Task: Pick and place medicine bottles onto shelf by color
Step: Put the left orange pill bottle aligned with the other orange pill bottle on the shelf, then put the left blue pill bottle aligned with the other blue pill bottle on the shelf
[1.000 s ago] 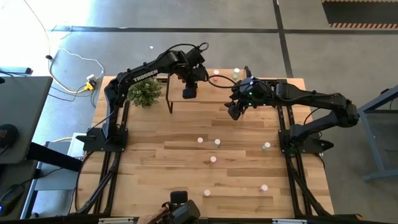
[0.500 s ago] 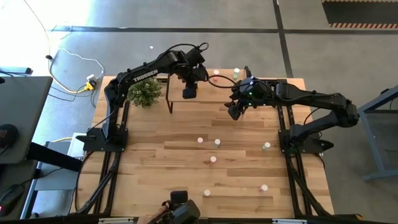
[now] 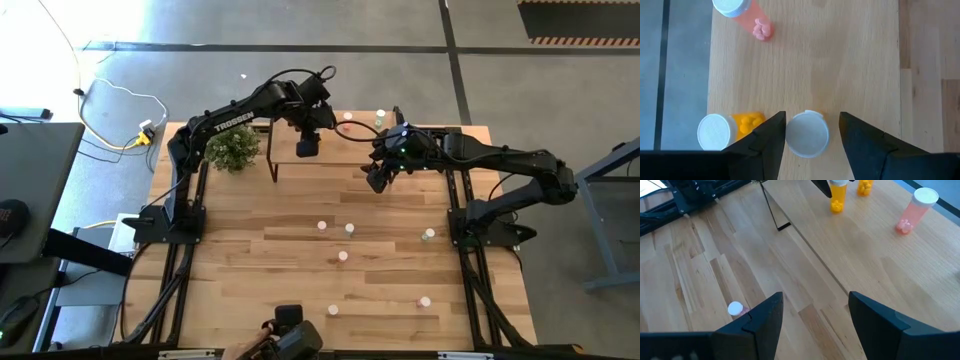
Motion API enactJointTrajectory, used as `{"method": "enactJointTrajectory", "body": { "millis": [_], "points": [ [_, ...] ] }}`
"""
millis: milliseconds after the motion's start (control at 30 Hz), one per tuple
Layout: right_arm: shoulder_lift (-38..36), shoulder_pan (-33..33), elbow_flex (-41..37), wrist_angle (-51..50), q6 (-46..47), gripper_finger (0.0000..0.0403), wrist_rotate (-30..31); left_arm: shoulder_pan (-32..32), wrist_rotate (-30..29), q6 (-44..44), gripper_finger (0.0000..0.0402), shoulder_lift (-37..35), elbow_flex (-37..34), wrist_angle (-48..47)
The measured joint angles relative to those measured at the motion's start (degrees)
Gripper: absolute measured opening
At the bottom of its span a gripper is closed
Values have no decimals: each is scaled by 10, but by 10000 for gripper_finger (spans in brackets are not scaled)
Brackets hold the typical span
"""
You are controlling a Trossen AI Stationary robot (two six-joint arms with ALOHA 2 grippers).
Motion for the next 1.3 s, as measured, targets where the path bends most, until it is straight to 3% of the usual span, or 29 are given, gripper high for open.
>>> {"method": "enactJointTrajectory", "body": {
  "millis": [533,1300],
  "points": [
    [0,0,0,-2,0,218,0,0,0,-6,216,0,0,-1],
    [0,0,0,-2,0,218,0,-1,-8,4,218,0,0,3]
  ]
}}
